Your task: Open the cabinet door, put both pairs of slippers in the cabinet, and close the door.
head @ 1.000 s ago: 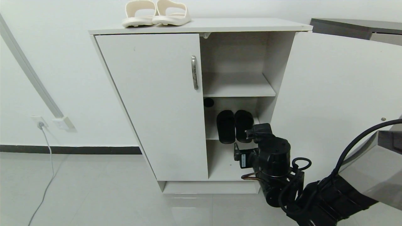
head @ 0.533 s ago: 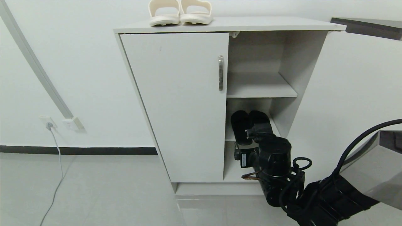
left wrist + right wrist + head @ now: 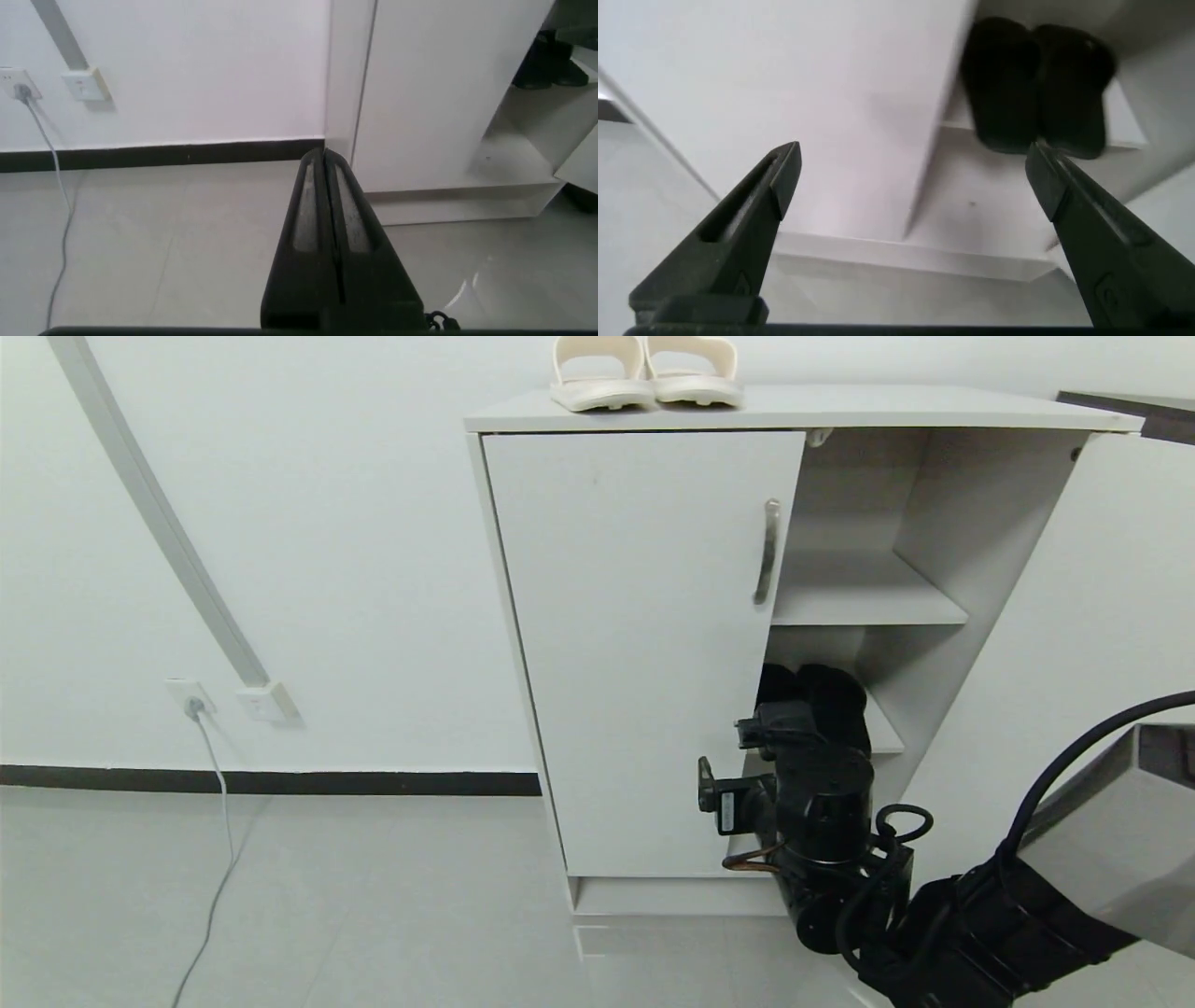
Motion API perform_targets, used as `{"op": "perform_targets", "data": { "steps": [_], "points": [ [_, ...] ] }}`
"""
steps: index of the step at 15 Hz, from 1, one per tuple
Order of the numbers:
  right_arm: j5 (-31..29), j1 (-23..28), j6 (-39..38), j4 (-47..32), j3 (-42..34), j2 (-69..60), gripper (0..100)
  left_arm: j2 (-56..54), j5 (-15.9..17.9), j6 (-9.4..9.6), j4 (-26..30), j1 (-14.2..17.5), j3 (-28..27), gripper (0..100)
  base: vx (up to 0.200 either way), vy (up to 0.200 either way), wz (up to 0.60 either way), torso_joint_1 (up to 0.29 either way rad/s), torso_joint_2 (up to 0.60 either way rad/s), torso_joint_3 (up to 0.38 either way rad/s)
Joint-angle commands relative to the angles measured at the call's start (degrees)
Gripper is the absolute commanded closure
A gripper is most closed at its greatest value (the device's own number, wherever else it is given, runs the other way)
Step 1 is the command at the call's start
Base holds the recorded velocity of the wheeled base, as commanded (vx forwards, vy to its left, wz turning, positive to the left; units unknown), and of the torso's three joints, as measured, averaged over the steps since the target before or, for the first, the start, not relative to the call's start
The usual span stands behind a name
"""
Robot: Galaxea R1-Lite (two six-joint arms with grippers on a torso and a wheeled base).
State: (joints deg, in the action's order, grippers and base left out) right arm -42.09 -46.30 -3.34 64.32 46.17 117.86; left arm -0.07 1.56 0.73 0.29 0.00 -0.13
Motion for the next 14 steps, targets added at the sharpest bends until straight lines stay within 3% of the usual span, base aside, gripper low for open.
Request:
{"op": "perform_targets", "data": {
  "steps": [1,7,14],
  "points": [
    [-0.01,-0.02,0.09,-0.07,-0.11,0.0,0,0.07,0.02,-0.03,-0.03,0.0,-0.04,100,0.0,0.2,0.0,0.002,0.01,0.002],
    [-0.01,0.07,0.62,0.02,-0.81,0.0,0,0.07,-0.07,-0.12,-0.03,0.0,-0.04,100,0.0,0.033,0.0,0.001,0.0,0.0],
    [1.22,0.42,4.39,7.58,-4.68,0.09,0,0.07,-0.07,-0.2,-0.03,0.0,-0.04,100,0.0,0.0,0.0,0.0,0.0,0.0]
  ]
}}
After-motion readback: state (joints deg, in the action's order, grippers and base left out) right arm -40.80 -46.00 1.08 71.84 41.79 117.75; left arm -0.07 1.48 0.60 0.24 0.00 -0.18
